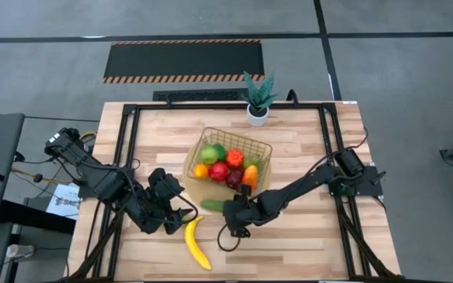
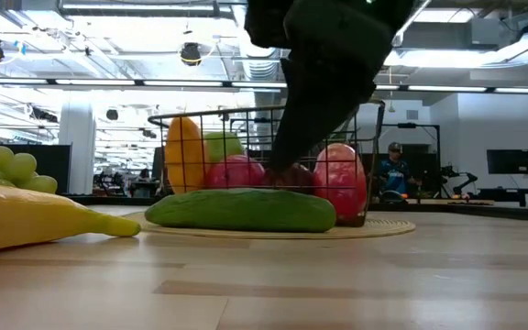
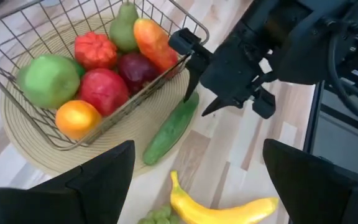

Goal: Build produce basket
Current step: Put the cucumber into the silver basket

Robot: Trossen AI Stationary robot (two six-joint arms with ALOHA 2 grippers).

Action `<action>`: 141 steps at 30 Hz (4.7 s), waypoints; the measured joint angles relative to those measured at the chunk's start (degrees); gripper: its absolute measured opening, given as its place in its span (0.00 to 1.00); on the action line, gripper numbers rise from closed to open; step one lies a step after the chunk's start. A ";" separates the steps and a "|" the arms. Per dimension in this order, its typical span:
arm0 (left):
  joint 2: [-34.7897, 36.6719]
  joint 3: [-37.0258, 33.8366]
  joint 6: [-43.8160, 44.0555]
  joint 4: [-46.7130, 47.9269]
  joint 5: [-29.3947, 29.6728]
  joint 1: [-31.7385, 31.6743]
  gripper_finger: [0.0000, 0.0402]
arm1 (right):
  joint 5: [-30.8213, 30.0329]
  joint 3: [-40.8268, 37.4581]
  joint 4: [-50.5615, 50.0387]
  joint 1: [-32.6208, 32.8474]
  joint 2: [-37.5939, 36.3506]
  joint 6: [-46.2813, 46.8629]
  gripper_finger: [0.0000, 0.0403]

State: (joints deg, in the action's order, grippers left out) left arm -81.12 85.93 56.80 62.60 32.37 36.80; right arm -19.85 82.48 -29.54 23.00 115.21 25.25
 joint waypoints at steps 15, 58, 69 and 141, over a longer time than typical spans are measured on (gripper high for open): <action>-0.58 0.00 -0.64 -0.36 5.47 0.88 0.84 | -0.61 16.98 -24.41 8.26 -0.10 4.07 0.45; -6.30 -31.10 -4.55 -39.58 4.76 1.14 0.84 | -13.01 8.41 -49.48 13.04 -16.87 23.80 0.28; -18.16 -31.08 -15.01 -47.01 5.01 -4.01 0.84 | -14.60 8.46 -49.22 18.41 -24.60 34.76 0.28; -10.51 10.43 -33.96 -19.03 12.63 -7.48 0.27 | -44.24 8.63 -35.85 25.95 -28.83 42.22 0.54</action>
State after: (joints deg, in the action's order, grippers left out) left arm -91.63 96.36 22.84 43.57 45.00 29.32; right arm -64.10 91.11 -65.39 48.96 86.38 67.46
